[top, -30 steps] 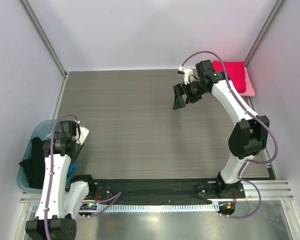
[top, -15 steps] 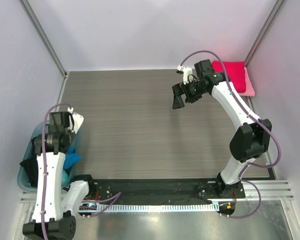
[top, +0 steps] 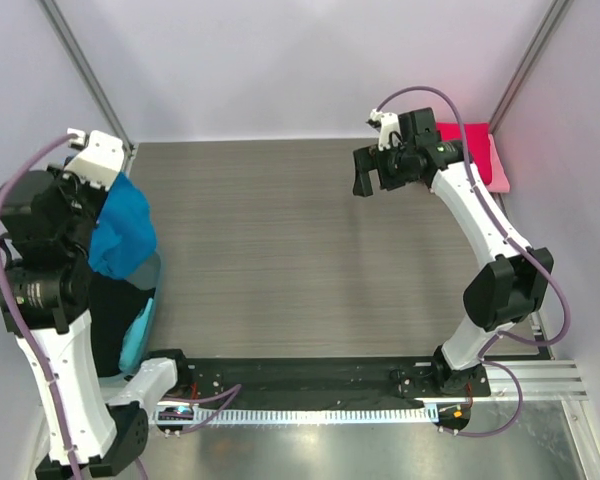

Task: Fold and stack the t-shirts
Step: Move the tshirt to the center of the board

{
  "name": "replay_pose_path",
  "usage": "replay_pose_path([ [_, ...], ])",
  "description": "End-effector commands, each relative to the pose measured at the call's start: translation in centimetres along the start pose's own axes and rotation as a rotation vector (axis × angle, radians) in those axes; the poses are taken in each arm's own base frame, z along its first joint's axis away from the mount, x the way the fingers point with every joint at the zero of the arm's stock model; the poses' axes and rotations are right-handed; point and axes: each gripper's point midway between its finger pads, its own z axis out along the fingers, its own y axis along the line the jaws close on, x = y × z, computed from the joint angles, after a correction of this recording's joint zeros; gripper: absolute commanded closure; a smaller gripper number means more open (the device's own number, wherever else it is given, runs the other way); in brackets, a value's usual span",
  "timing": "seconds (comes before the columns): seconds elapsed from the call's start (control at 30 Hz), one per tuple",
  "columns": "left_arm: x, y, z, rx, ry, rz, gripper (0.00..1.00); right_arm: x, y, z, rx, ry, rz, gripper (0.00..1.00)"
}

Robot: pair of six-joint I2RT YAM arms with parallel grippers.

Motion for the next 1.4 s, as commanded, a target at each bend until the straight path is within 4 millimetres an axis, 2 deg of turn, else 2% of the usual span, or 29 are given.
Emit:
replay_pose_path([
  [0.0, -6.3, -3.4, 1.7, 0.24, -0.251, -0.07, 1.0, -4.6, 0.2, -3.2, 0.022, -0.153, -0.044, 0.0],
  [0.07, -8.1, -5.4, 1.6, 0.36, -0.32, -0.106, 1.0, -5.3, 0.3, -4.2, 0.027, -0.178, -0.081, 0.04],
  [0.1, -9.5, -7.4, 1.0, 0.479, -0.389, -0.106, 1.0, -5.4, 0.2, -4.4, 0.033, -0.183, -0.091, 0.05],
  [0.17, -10.3, -10.4, 1.4, 0.626, -0.426, -0.1, 1.0, -5.4, 0.1, -4.9, 0.04, -0.187, -0.119, 0.05],
  [0.2, -11.5, -12.7, 0.5, 0.716, -0.463, -0.084, 1.0, -5.2, 0.4, -5.0, 0.02, -0.186, -0.165, 0.05],
  [0.23, -11.6, -14.4, 1.6, 0.753, -0.432, -0.074, 1.0, -5.0, 0.8, -5.2, 0.004, -0.187, -0.19, 0.05],
  [0.27, -11.7, -15.9, 1.5, 0.796, -0.416, -0.054, 1.0, -4.3, 0.8, -4.8, -0.007, -0.178, -0.209, 0.04],
  [0.3, -12.4, -18.6, 0.6, 0.874, -0.427, -0.015, 1.0, -4.4, 1.0, -5.7, -0.005, -0.207, -0.242, 0.04],
  [0.4, -12.2, -24.1, 1.5, 0.992, -0.331, -0.025, 1.0, -3.7, 0.7, -5.7, 0.014, -0.231, -0.275, 0.04],
  [0.43, -12.5, -25.1, 2.0, 1.007, -0.31, -0.058, 1.0, -3.5, 0.5, -5.6, 0.029, -0.23, -0.273, 0.04],
  [0.5, -12.0, -28.6, 3.3, 1.098, -0.222, -0.114, 1.0, -2.4, 0.6, -5.6, 0.023, -0.212, -0.289, 0.04],
  [0.53, -11.9, -30.0, 3.6, 1.14, -0.16, -0.191, 1.0, -2.2, 0.9, -6.6, 0.019, -0.229, -0.332, 0.04],
  [0.6, -11.4, -33.5, 4.2, 1.25, -0.067, -0.261, 1.0, -0.1, 0.8, -6.4, 0.013, -0.196, -0.375, 0.05],
  [0.63, -11.2, -34.7, 4.5, 1.278, -0.04, -0.281, 1.0, 0.3, 1.1, -7.6, 0.021, -0.219, -0.417, 0.05],
  [0.67, -11.1, -35.8, 4.7, 1.3, 0.002, -0.321, 1.0, 1.8, 0.5, -7.0, 0.033, -0.192, -0.459, 0.05],
  [0.73, -10.1, -38.7, 6.1, 1.335, 0.07, -0.331, 1.0, 2.6, 0.6, -7.8, 0.049, -0.21, -0.502, 0.05],
  [0.83, -8.1, -42.9, 8.7, 1.371, 0.181, -0.334, 1.0, 4.7, 0.6, -6.9, 0.028, -0.176, -0.548, 0.06],
  [0.87, -8.2, -43.5, 9.5, 1.371, 0.186, -0.334, 1.0, 5.4, 0.7, -6.5, 0.014, -0.164, -0.552, 0.07],
  [0.9, -7.8, -44.3, 10.5, 1.359, 0.209, -0.331, 0.98, 5.6, 1.0, -6.3, -0.007, -0.165, -0.569, 0.07],
  [0.93, -6.3, -46.4, 12.3, 1.354, 0.275, -0.327, 0.83, 5.8, 1.3, -5.9, -0.022, -0.166, -0.583, 0.08],
  [0.97, -7.4, -46.2, 13.7, 1.326, 0.254, -0.338, 0.76, 6.5, 1.7, -5.2, -0.048, -0.152, -0.602, 0.1],
  [1.03, -7.3, -46.5, 17.2, 1.202, 0.284, -0.373, 0.62, 6.3, 2.8, -4.3, -0.087, -0.173, -0.69, 0.11],
  [1.1, -9.3, -44.5, 19.2, 1.101, 0.212, -0.382, 0.49, 6.9, 4.4, -2.9, -0.127, -0.181, -0.773, 0.12],
  [1.13, -9.8, -43.1, 20.6, 1.006, 0.18, -0.365, 0.37, 6.0, 4.9, -2.3, -0.121, -0.227, -0.842, 0.13],
  [1.2, -11.4, -39.6, 21.1, 0.898, 0.13, -0.375, 0.28, 7.0, 7.0, -0.6, -0.163, -0.242, -0.937, 0.16],
  [1.23, -11.2, -38.1, 21.2, 0.85, 0.11, -0.326, 0.21, 6.5, 7.5, 0.3, -0.164, -0.272, -1.01, 0.17],
  [1.27, -11.6, -35.4, 20.9, 0.767, 0.09, -0.316, 0.2, 7.4, 8.2, 1.3, -0.19, -0.261, -1.045, 0.21],
  [1.3, -10.1, -34.7, 20.6, 0.744, 0.119, -0.292, 0.19, 7.8, 9.7, 2.0, -0.222, -0.267, -1.094, 0.23],
  [1.37, -8.4, -32.7, 19.9, 0.716, 0.141, -0.287, 0.2, 8.9, 10.9, 4.1, -0.263, -0.257, -1.151, 0.28],
])
